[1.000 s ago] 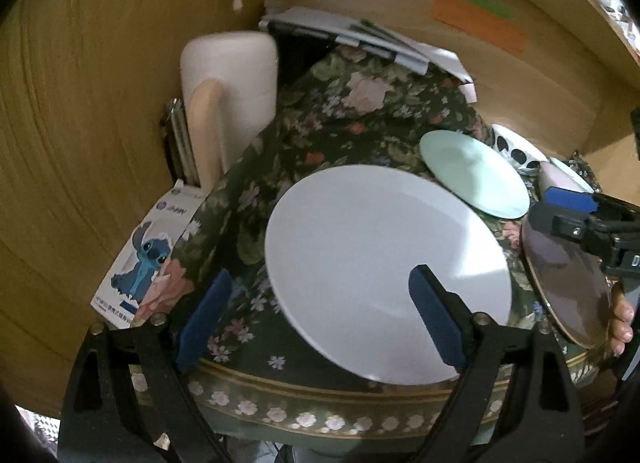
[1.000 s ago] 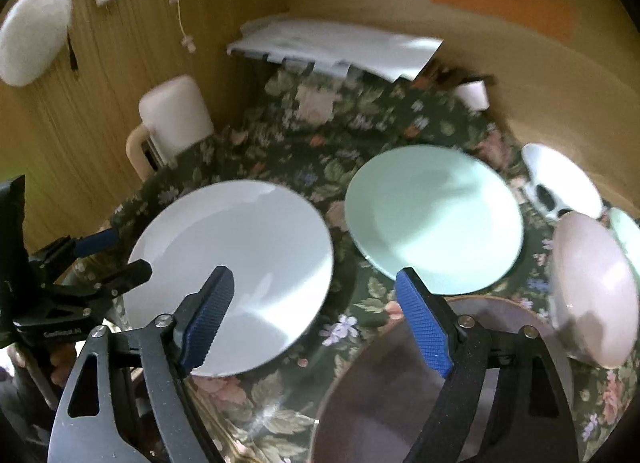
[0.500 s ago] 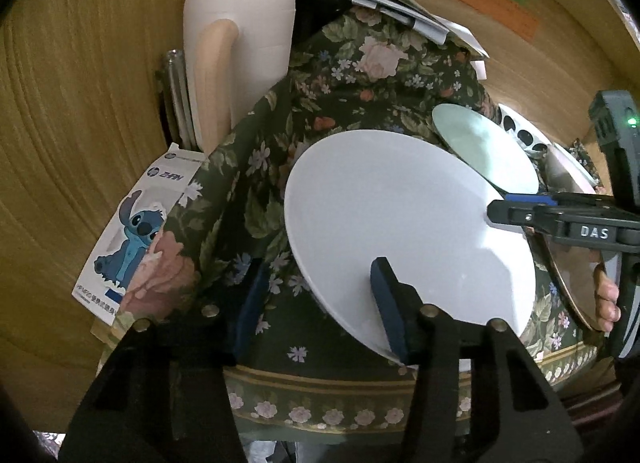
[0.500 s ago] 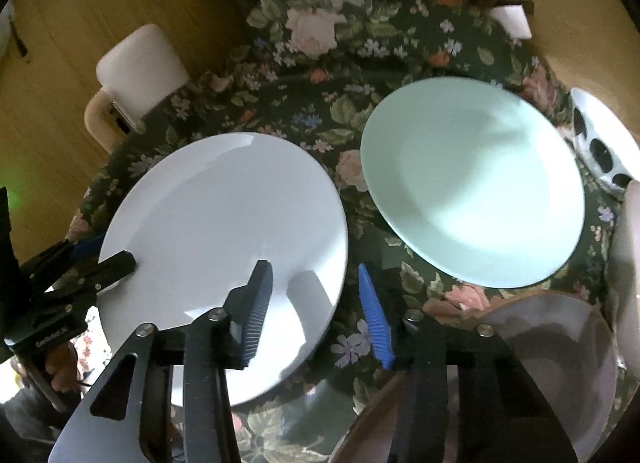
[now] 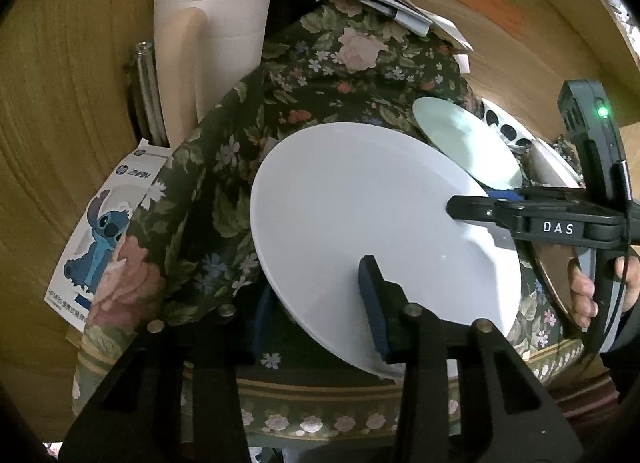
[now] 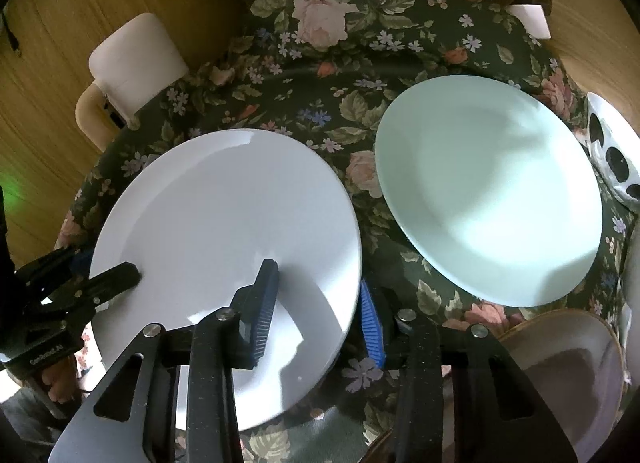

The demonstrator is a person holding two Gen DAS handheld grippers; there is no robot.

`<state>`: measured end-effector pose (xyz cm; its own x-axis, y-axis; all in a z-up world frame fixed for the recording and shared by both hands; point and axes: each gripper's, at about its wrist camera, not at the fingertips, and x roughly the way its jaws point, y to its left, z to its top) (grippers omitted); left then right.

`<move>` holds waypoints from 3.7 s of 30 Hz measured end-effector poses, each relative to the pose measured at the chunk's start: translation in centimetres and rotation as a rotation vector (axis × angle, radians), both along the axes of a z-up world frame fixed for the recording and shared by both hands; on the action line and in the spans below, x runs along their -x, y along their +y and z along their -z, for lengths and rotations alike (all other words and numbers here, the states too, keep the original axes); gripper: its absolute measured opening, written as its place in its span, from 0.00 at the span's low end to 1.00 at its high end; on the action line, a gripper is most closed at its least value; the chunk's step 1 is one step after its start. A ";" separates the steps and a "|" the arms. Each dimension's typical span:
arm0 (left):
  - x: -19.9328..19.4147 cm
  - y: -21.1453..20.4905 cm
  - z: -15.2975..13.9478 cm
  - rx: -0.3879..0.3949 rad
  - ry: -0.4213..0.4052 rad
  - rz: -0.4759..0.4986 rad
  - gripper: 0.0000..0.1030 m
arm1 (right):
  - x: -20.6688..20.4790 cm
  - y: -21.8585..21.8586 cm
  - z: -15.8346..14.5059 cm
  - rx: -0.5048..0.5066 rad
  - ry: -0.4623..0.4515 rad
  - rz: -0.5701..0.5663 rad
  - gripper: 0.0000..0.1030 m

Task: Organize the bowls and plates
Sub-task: 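Lift the white plate with both grippers and lower it onto the dark brown plate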

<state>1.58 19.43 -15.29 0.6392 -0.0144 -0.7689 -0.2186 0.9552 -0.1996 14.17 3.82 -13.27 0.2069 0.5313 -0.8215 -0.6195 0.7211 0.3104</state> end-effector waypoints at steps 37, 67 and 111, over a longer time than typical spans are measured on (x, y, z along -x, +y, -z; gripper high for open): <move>0.2 -5.4 -5.5 -0.071 -0.150 0.040 0.40 | 3.3 -8.7 -5.4 -0.140 -0.166 0.143 0.29; -1.9 -15.8 -4.7 -0.028 -0.137 0.283 0.40 | 6.2 -21.2 -3.6 -0.160 -0.139 0.398 0.29; -7.2 -19.0 -0.1 -0.101 -0.003 0.369 0.40 | 6.4 -24.1 -0.4 -0.126 -0.051 0.485 0.32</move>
<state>8.79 0.44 -15.22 0.6073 -0.1677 -0.7765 0.1438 0.9845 -0.1002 7.78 -20.26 -12.91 0.4925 0.4589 -0.7395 -0.2389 0.8883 0.3921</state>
